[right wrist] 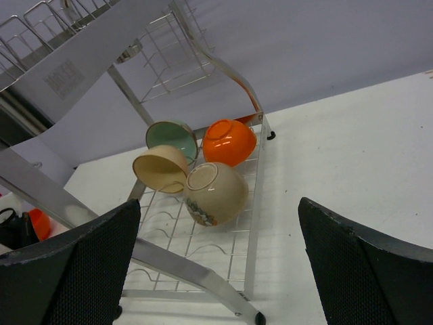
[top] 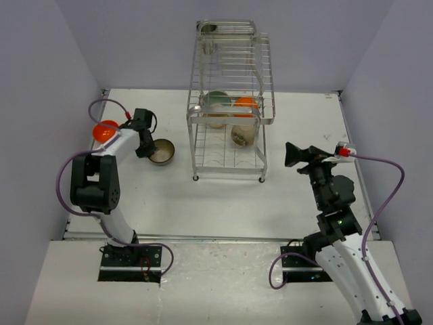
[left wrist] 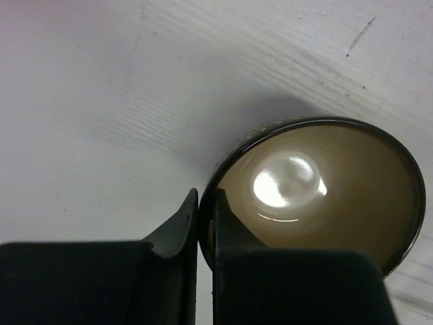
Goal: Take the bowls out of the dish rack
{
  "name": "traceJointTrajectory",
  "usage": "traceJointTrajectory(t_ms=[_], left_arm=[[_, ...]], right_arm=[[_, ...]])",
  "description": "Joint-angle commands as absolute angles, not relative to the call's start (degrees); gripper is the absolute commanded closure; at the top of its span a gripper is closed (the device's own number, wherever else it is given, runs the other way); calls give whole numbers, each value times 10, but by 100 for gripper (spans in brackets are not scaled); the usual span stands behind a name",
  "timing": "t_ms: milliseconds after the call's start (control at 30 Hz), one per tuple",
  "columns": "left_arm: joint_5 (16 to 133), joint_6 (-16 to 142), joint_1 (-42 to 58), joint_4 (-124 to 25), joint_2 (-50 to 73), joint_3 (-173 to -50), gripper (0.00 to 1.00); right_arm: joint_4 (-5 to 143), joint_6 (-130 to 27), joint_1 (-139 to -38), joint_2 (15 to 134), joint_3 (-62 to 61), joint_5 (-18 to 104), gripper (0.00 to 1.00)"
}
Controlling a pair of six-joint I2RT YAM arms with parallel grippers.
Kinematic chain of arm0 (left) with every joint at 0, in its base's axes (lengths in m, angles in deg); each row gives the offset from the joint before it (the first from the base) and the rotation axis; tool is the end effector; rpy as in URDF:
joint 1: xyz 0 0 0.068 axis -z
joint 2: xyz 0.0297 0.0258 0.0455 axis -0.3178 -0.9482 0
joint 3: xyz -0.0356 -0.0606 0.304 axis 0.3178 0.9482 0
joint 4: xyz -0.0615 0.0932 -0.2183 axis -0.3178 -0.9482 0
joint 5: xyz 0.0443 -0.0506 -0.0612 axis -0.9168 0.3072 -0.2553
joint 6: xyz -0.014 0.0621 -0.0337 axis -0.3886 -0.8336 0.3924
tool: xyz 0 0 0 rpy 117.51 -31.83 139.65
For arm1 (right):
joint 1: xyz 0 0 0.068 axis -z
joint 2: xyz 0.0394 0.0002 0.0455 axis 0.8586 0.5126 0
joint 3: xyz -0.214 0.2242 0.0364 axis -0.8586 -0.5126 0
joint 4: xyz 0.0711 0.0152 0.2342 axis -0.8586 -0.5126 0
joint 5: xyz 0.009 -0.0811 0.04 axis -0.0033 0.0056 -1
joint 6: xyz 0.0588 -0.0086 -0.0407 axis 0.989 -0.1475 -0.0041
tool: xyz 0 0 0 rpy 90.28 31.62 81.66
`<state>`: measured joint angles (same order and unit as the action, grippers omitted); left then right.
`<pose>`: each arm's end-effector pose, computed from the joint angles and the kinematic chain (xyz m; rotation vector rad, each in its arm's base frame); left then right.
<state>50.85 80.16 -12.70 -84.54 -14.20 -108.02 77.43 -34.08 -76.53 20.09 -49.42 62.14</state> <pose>0.3575 -0.0207 0.2186 -0.6095 2.5891 0.1686 0.1061 0.0209 0.3290 0.2495 1.4356 0.4477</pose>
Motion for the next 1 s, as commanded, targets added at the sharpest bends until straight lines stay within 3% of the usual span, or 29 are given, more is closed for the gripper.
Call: traceJointTrajectory(t_ms=[0,600,967], left_arm=[[515,807,-135,-833,-166,-1067,100],[472,827,-319,-860,19,-956,100],[522,801,-461,-842,12,-936,100]], right_arm=[[786,-339,-767,194,-494,612,1],[790,-322,-767,187,-498,582,1],[787,-316,-767,178,-498,571,1]])
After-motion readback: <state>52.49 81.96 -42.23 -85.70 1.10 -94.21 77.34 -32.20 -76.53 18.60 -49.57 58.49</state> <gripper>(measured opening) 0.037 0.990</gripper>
